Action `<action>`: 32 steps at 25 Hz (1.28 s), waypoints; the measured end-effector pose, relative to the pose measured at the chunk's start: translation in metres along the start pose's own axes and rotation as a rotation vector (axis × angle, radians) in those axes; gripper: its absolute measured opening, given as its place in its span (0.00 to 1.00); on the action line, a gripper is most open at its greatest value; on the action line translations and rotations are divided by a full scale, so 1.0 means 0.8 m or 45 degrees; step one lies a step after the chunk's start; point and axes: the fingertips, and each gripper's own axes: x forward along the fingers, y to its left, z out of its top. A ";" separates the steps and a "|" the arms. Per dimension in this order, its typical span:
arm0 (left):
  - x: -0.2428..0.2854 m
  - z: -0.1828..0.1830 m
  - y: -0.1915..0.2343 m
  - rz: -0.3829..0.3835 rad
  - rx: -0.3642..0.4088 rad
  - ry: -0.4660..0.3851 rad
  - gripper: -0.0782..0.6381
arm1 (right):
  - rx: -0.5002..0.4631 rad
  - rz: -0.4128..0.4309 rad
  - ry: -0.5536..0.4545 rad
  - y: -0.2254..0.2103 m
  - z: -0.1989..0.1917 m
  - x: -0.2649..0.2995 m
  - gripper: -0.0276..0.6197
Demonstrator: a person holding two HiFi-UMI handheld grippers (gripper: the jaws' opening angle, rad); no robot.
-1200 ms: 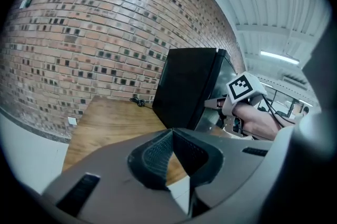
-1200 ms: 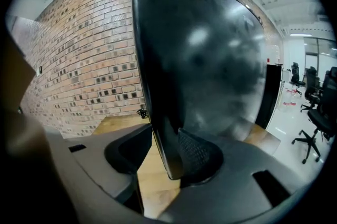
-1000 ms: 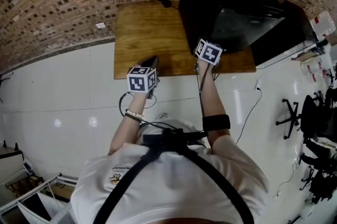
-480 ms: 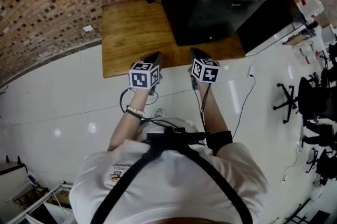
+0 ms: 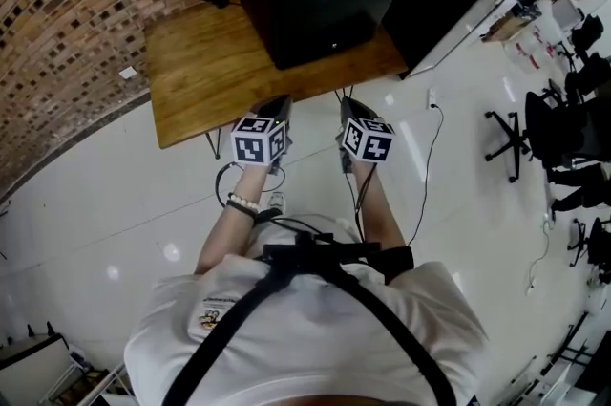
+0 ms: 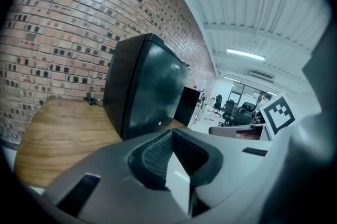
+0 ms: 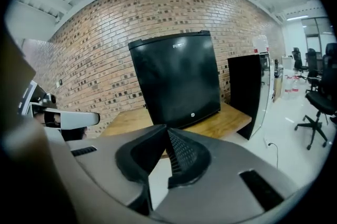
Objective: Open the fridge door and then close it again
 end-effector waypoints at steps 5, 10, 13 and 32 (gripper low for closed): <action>-0.001 -0.021 -0.051 -0.023 0.022 0.021 0.11 | 0.042 -0.050 -0.015 -0.043 -0.013 -0.055 0.05; -0.012 -0.033 -0.079 -0.004 0.037 0.021 0.11 | 0.058 -0.031 -0.040 -0.052 -0.015 -0.089 0.05; -0.021 -0.035 -0.090 0.011 0.042 0.000 0.11 | 0.050 -0.006 -0.037 -0.050 -0.020 -0.099 0.05; -0.043 -0.022 -0.087 0.036 0.055 -0.049 0.11 | -0.008 0.046 -0.051 -0.023 -0.014 -0.107 0.05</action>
